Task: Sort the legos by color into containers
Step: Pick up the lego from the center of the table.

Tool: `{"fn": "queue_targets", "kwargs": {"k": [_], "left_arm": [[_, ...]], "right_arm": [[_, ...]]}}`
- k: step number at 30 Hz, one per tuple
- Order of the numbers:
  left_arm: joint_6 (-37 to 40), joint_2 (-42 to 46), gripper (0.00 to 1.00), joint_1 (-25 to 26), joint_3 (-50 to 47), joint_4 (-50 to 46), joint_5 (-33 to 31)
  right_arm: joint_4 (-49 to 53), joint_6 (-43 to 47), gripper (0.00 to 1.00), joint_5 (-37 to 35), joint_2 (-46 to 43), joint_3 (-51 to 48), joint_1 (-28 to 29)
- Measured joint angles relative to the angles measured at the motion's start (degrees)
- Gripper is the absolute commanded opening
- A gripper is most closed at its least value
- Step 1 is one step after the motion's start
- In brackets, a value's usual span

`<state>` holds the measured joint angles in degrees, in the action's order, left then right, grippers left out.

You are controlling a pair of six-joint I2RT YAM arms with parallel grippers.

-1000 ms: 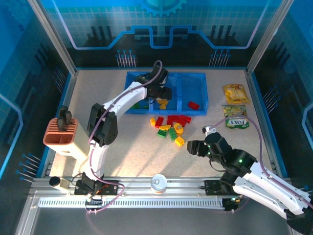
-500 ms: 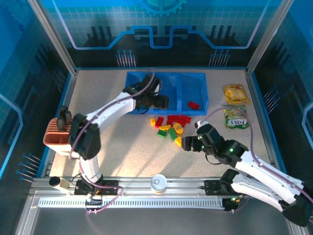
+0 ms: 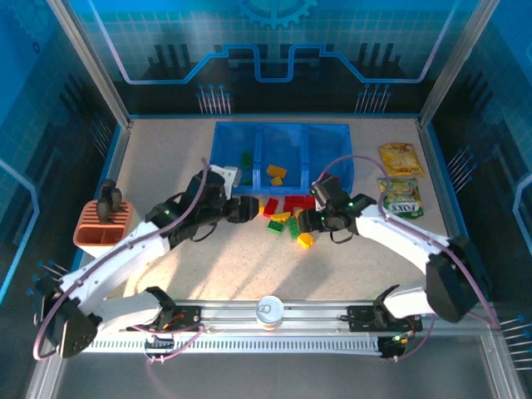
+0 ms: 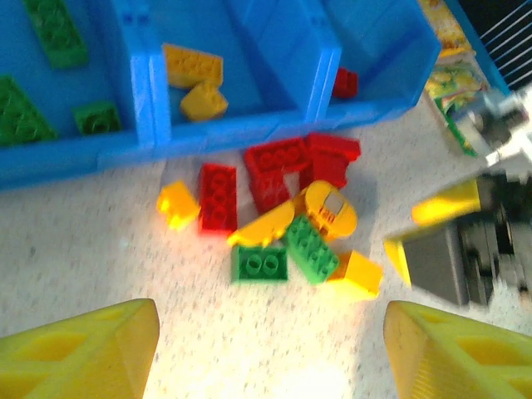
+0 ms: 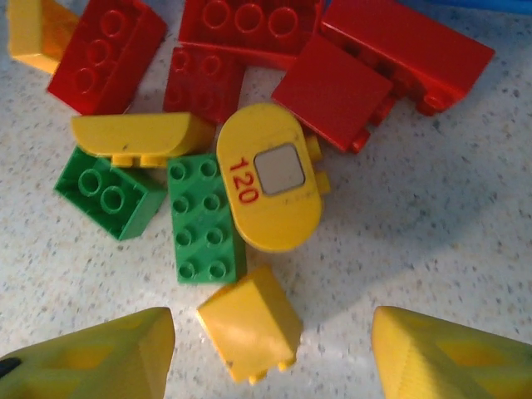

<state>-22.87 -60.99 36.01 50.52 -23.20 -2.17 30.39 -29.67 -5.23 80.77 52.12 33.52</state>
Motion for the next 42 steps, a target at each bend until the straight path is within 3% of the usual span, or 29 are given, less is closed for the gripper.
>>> {"fn": "queue_targets", "kwargs": {"k": [6,13,31,34,38,42], "left_arm": [[-2.97,10.71,0.73,0.83,-8.90,-3.56,-1.92],[-5.29,18.29,0.73,1.03,-11.93,-6.69,-3.65],[-6.19,18.51,0.73,1.03,-12.57,-6.99,-4.04],[-6.27,18.58,0.73,1.03,-12.57,-7.04,-4.09],[-6.84,19.10,0.73,1.03,-12.57,-7.50,-4.50],[-7.08,20.00,0.73,1.03,-12.57,-8.11,-5.11]], "right_arm": [[-0.39,2.01,0.59,0.79,11.17,7.28,-0.74],[0.20,2.36,0.57,-0.02,16.74,11.76,-0.74],[1.18,0.81,0.57,-3.43,19.87,11.21,1.09],[0.57,0.37,0.53,-3.34,19.98,11.21,1.09],[0.20,-0.22,0.40,-3.78,19.91,11.21,1.38],[0.81,-0.55,0.37,-4.96,19.19,11.21,2.16]]}}
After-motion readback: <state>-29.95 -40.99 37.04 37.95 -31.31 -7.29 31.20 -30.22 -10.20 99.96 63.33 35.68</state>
